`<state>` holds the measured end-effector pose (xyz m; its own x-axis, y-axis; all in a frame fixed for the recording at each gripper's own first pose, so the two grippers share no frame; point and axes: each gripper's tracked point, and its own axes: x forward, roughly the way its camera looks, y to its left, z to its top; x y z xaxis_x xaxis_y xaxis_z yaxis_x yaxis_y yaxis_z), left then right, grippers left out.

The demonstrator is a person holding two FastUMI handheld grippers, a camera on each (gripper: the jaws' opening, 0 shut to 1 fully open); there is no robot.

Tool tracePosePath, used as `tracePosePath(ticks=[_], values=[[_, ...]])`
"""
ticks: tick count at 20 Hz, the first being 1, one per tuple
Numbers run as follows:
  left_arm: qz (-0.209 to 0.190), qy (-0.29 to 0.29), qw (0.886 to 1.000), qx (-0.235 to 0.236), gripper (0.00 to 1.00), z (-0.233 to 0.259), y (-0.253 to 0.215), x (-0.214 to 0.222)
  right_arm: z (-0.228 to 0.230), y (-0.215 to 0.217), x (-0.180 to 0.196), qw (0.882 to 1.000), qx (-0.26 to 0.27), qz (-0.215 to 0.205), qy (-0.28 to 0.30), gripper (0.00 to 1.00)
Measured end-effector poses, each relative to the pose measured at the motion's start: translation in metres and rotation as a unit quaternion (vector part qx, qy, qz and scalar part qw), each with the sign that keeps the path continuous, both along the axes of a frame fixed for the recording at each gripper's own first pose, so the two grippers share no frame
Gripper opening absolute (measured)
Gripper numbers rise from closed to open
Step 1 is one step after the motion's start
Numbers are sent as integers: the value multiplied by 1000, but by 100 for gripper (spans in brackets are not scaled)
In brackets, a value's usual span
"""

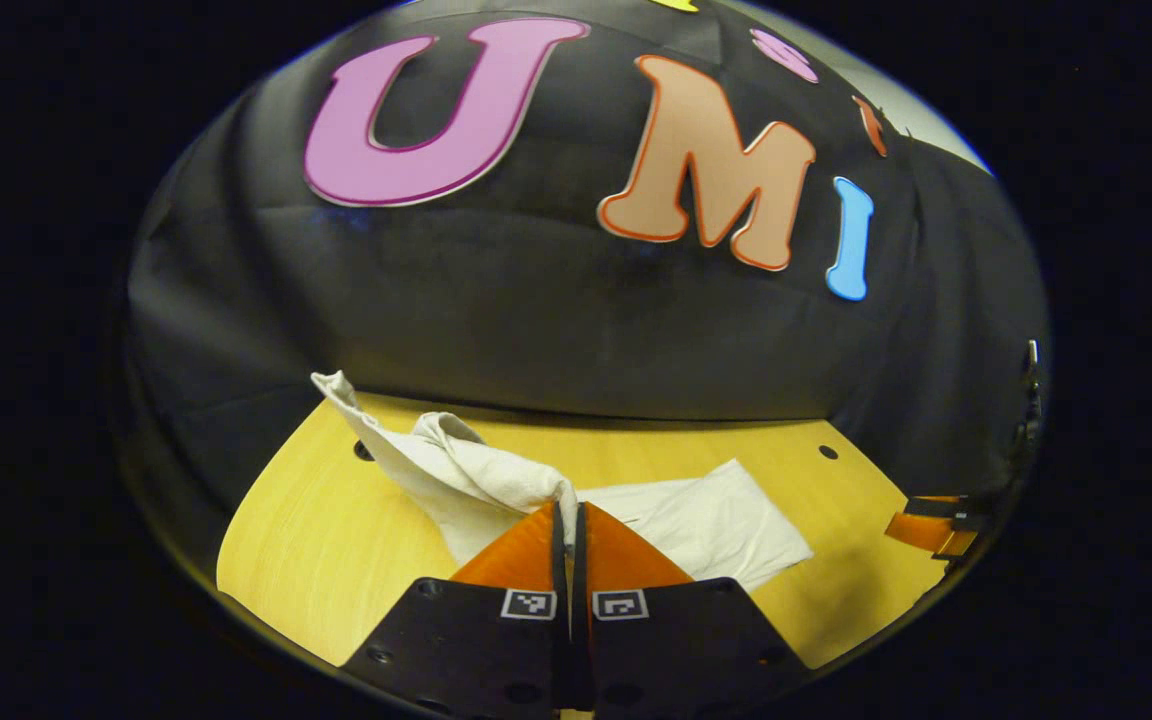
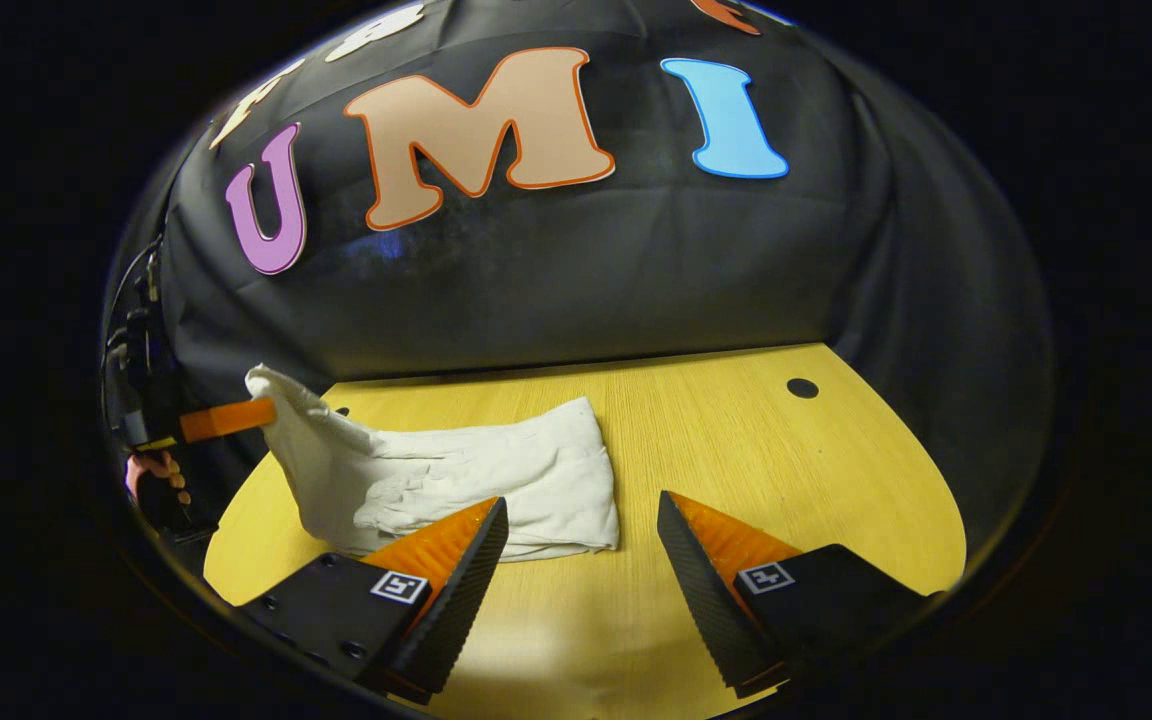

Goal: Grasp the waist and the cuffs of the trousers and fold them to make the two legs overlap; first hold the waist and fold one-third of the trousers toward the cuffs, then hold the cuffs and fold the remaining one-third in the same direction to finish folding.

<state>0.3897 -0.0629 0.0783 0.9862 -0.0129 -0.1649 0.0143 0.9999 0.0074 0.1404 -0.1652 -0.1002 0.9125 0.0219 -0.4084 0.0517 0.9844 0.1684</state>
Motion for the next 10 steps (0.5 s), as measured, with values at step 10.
tracePosePath(ticks=[10], values=[[-91, 1, 995, 32, 0, -14, -152, 38, -4, -50, 0, 1000, 16, 5, -3, 97]])
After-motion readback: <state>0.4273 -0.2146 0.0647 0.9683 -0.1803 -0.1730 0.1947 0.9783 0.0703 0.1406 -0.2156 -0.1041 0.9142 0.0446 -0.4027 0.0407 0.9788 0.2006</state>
